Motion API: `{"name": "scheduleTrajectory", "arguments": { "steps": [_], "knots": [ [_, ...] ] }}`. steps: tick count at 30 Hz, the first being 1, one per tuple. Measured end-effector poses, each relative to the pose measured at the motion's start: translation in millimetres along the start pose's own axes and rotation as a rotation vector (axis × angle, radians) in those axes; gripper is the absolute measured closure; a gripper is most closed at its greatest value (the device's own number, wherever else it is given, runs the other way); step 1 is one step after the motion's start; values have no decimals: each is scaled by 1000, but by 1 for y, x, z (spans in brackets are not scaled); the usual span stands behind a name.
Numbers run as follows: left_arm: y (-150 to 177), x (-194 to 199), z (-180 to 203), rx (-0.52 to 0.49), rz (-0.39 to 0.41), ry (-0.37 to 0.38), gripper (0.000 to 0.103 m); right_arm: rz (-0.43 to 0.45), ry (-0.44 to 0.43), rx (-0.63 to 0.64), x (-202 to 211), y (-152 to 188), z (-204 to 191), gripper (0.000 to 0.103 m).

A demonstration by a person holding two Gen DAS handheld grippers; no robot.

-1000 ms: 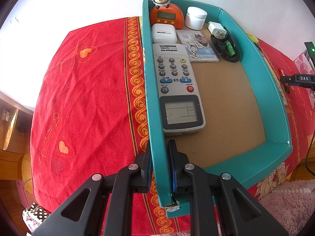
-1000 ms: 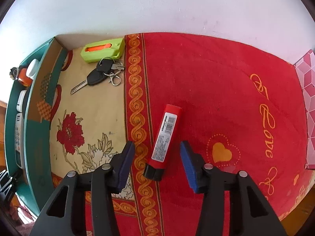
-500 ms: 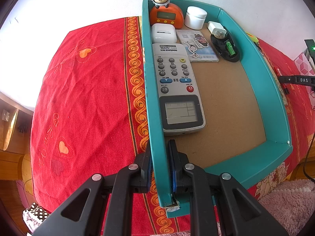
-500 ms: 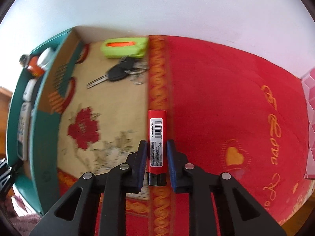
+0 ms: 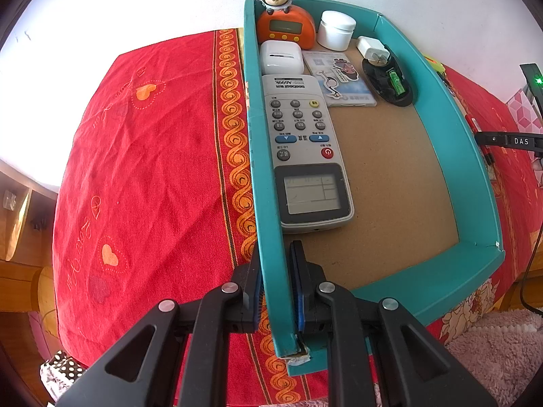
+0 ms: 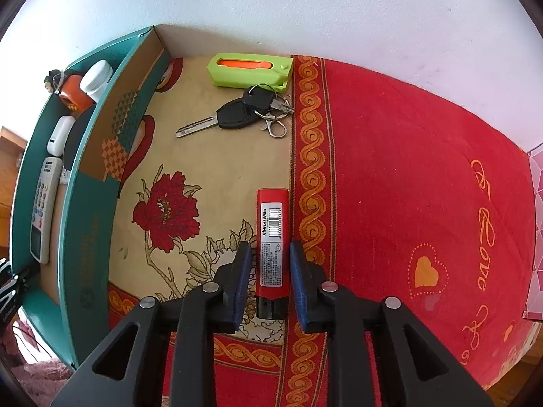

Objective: Organize objects
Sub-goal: 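Carry the red cylinder into the tray beside the remote and release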

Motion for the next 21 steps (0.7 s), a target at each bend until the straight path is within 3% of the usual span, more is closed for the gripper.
{"name": "scheduleTrajectory", "arguments": {
  "steps": [6,7,21],
  "knots": [
    [-1,0,0,8,4,-3,90,11,14,1,1,2,-8,79],
    [-3,0,0,51,25,-15,90,20,20,0,1,3,-10,79],
    [-1,1,0,60,34,-14,90,62,51,-62,6,11,-31,82]
  ]
}}
Point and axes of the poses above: each gripper's, at about its wrist camera, not at the fingertips, and x roughly against the way its jaws point, z to its right, y to its underside, the point moved 8 cm from there along -x, roughly the way its jaws point, and after that the axes turned 4 degrees about z, right-handed, at the moved point
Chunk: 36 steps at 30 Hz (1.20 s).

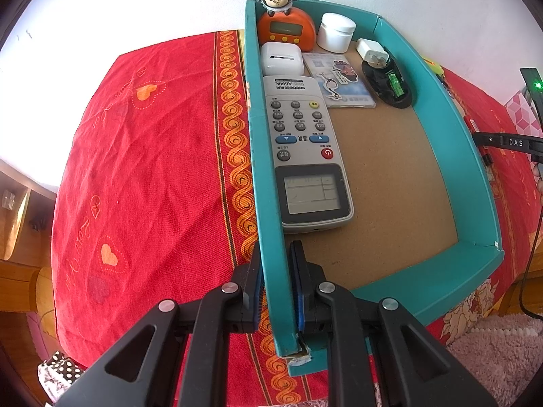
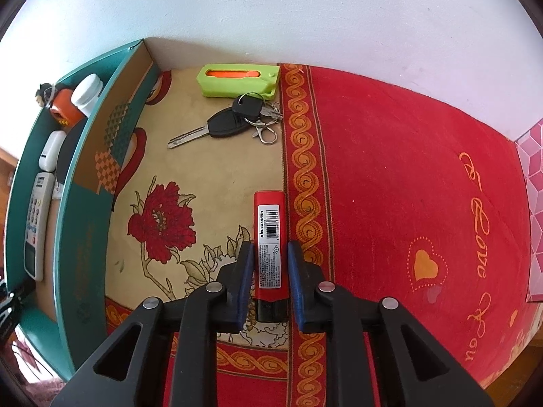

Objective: Organize objects
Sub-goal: 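Carry the red cylinder into the tray beside the remote and release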

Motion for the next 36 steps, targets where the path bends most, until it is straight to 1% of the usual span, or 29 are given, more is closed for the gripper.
{"name": "scheduleTrajectory", "arguments": {
  "steps": [3,6,7,11,12,13,14,15,16,17,18,19,21,22,23,25,27,29,32,36],
  "knots": [
    [0,-1,1,-1,0,0,90,-9,-20,-14,3,3,-7,82],
    [0,-1,1,2,1,-1,90,8,-31,-15,12,4,-18,82],
    [-1,-1,2,2,1,-1,90,14,-36,-11,20,9,-15,82],
    [-1,-1,2,7,3,-3,90,41,-65,22,42,7,-42,82],
    [0,-1,2,8,3,-3,90,47,-73,29,53,16,-25,82],
    [0,-1,2,10,4,-4,90,52,-87,37,55,7,-20,82],
    [-1,-1,2,11,5,-4,90,55,-108,44,51,-28,-4,82],
    [-1,-1,2,12,5,-4,90,58,-130,53,55,-38,24,82],
    [-1,-1,2,13,6,-4,90,60,-150,64,63,-37,11,82],
    [1,1,3,14,6,-4,90,57,-174,78,57,-56,-15,82],
    [2,2,4,14,6,-4,90,55,-192,86,53,-41,-28,82],
    [2,2,3,15,7,-4,90,50,-220,100,57,-42,-40,82],
    [2,2,3,16,8,-4,90,40,-255,124,44,-38,-64,82],
    [2,2,3,19,9,-4,90,31,-272,135,44,-36,-77,82],
    [1,1,4,21,10,-4,90,17,-294,143,42,-35,-90,82],
    [1,1,1,24,12,-3,90,-13,-326,148,53,-30,-104,82],
    [3,1,-2,33,18,-5,90,-56,-352,146,41,-27,-126,82],
    [3,1,-2,38,22,-6,90,-85,-359,170,30,-25,-144,82],
    [3,1,-2,47,28,-6,90,-124,-339,198,11,-21,-165,82],
    [4,2,-3,52,33,-1,90,-160,-311,196,-12,-18,-177,82]
  ]
}}
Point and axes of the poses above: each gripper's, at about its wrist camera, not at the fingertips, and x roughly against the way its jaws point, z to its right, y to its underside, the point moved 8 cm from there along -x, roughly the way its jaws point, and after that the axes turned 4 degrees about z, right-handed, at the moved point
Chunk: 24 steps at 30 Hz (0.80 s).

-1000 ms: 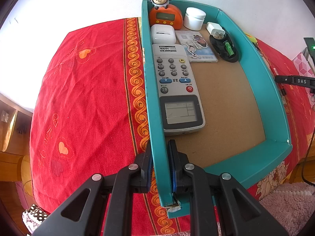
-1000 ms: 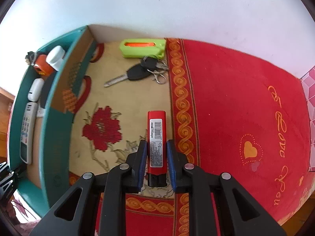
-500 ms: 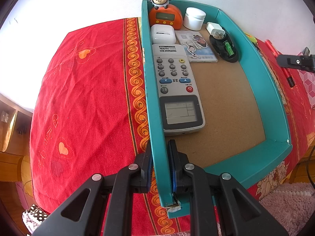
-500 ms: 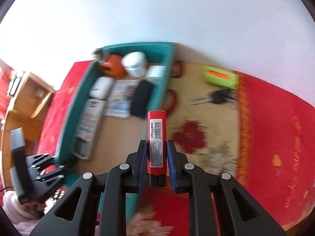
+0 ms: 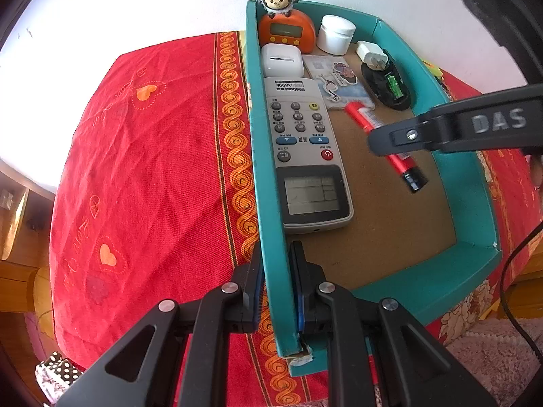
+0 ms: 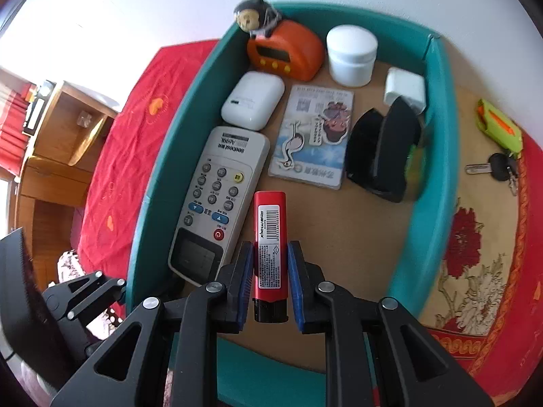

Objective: Organize objects
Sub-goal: 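Carry the red cylinder into the tray beside the remote and release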

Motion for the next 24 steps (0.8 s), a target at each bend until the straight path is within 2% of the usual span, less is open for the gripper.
{"name": "scheduleTrajectory", "arguments": {
  "steps": [12,24],
  "knots": [
    [-1,-2,0,7,5,2,89,-23,22,-84,-22,6,-2,82],
    [-2,-3,1,25,14,-4,89,-21,11,-112,-18,9,-2,82]
  ]
}}
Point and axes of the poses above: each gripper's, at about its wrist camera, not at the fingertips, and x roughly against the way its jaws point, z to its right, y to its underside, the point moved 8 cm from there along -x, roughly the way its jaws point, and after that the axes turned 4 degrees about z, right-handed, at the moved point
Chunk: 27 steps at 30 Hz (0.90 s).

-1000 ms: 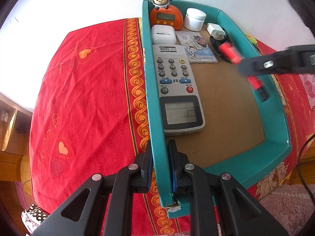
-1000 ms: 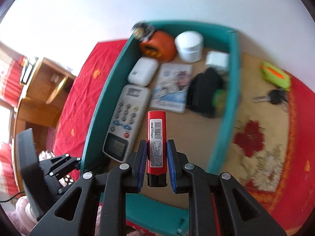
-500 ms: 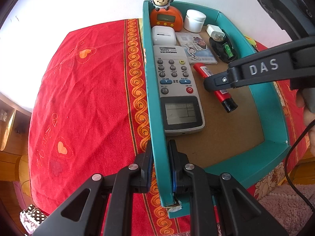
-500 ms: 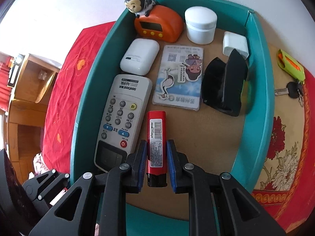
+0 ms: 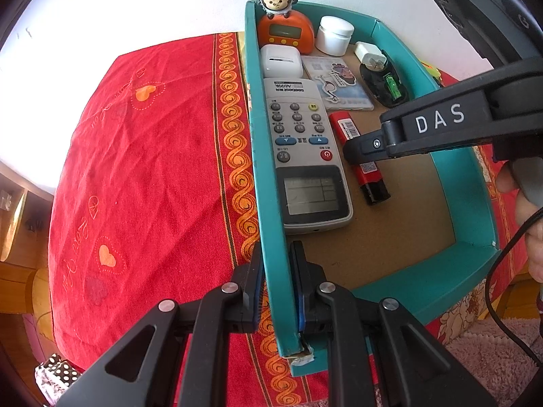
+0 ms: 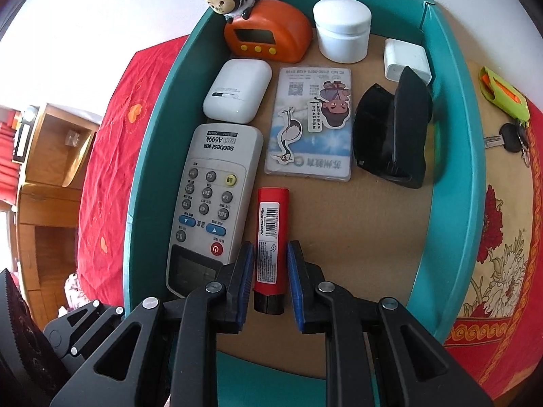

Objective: Organize objects
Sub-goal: 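Carry the red cylinder into the tray beside the remote and release, then move the right gripper to the lime-green case and grasp it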

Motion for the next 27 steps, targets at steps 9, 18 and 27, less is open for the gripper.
{"name": "scheduleTrajectory", "arguments": {
  "steps": [9,18,27],
  "knots": [
    [0,0,-1,2,1,0,89,30,11,48,14,1,0,70],
    [0,0,-1,6,5,-1,89,96,-26,72,51,2,13,68],
    [0,-1,1,8,2,-4,89,182,7,62,93,4,49,68]
  ]
}}
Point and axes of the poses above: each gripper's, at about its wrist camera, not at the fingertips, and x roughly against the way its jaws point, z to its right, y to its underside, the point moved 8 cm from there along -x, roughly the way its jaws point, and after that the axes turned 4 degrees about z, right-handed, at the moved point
